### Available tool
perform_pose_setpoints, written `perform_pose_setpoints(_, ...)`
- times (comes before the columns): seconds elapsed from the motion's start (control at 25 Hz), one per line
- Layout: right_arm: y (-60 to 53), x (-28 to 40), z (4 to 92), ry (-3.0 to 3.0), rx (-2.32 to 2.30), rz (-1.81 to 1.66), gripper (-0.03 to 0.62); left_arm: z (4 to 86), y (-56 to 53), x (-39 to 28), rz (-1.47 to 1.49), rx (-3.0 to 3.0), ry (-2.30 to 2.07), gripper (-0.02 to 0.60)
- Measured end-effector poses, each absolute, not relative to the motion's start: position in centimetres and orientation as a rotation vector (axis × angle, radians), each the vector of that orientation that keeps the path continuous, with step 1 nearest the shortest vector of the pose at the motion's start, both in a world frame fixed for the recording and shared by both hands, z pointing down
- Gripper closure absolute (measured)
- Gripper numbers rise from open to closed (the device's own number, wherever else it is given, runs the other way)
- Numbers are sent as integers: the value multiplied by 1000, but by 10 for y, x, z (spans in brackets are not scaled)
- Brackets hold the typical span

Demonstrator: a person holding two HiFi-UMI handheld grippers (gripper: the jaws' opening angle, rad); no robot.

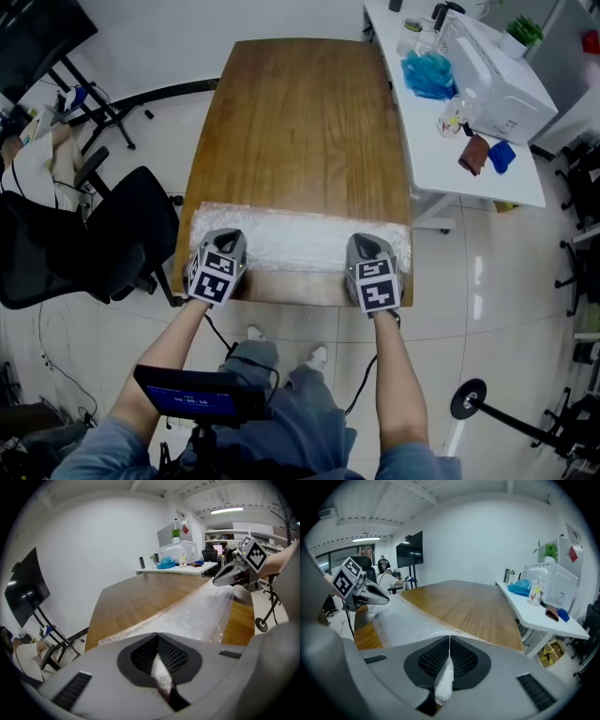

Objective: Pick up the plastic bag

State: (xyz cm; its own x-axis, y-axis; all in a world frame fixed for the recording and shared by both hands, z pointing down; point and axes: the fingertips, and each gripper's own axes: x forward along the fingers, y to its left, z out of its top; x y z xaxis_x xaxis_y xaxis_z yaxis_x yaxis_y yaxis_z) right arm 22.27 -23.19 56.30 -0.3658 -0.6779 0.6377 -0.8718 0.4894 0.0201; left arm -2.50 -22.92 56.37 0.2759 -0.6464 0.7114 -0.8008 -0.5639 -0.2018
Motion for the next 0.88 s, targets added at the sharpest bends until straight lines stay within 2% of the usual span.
perform_pose_setpoints(0.32, -222, 258, 585, -2073, 1294, 483, 594, 577, -221, -77, 1212, 2229, -1421, 566)
perform_pose_setpoints(0.64, -224, 256, 590, -2060, 1272, 506, 594, 587, -216, -80, 1234, 2212, -1415, 566)
perform_pose_setpoints(0.88, -227, 252, 559, -2158, 1315, 442, 594, 552, -218, -71, 1156, 2256, -1495, 566)
